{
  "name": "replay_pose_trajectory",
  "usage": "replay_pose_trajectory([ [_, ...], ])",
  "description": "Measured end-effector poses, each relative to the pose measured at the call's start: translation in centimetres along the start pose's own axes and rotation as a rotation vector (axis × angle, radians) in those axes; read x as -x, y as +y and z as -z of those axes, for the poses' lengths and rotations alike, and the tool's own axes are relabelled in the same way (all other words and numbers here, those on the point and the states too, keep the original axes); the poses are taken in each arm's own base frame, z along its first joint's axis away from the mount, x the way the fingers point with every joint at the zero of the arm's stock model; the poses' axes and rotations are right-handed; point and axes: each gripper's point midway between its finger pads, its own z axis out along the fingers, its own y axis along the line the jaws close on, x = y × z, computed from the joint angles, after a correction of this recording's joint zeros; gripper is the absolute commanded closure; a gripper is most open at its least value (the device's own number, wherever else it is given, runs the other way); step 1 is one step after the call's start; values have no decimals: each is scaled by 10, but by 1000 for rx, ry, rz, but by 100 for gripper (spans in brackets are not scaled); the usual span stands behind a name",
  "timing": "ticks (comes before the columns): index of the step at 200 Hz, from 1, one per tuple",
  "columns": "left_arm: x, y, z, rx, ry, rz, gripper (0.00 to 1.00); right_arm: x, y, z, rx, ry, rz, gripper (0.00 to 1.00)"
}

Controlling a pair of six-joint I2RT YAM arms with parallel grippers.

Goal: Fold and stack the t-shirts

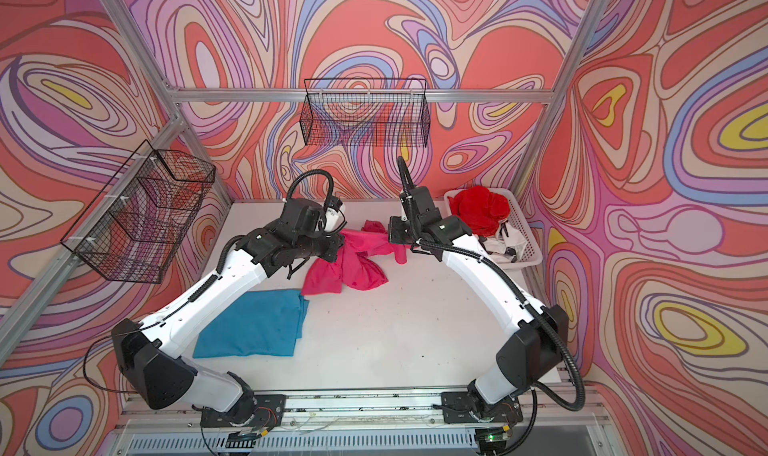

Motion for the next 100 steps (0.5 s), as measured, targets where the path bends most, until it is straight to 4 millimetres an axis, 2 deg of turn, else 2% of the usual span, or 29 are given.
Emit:
replay_pose_trajectory([
  [15, -15, -20, -1, -72, 59, -13, 100, -12, -19, 8, -33, 16, -12, 100],
  [39, -58, -65, -22, -211, 212, -29, 100, -40, -57, 10, -113, 70, -44, 100],
  [43, -67, -73, -26, -232, 243, -30, 93, -46, -62, 10, -128, 84, -48, 100],
  [53, -93, -89, -36, -274, 324, -28, 70, -65, -75, 7, -163, 127, -54, 100],
  [67, -130, -106, -47, -320, 440, -14, 55, -98, -94, 4, -217, 204, -58, 99],
  [84, -165, -112, -50, -341, 542, 25, 37, -133, -117, 4, -287, 287, -72, 76],
  [92, -173, -111, -48, -338, 561, 38, 31, -143, -128, 5, -321, 311, -92, 68],
  [100, -176, -109, -46, -333, 563, 51, 30, -150, -137, 6, -345, 327, -95, 59],
])
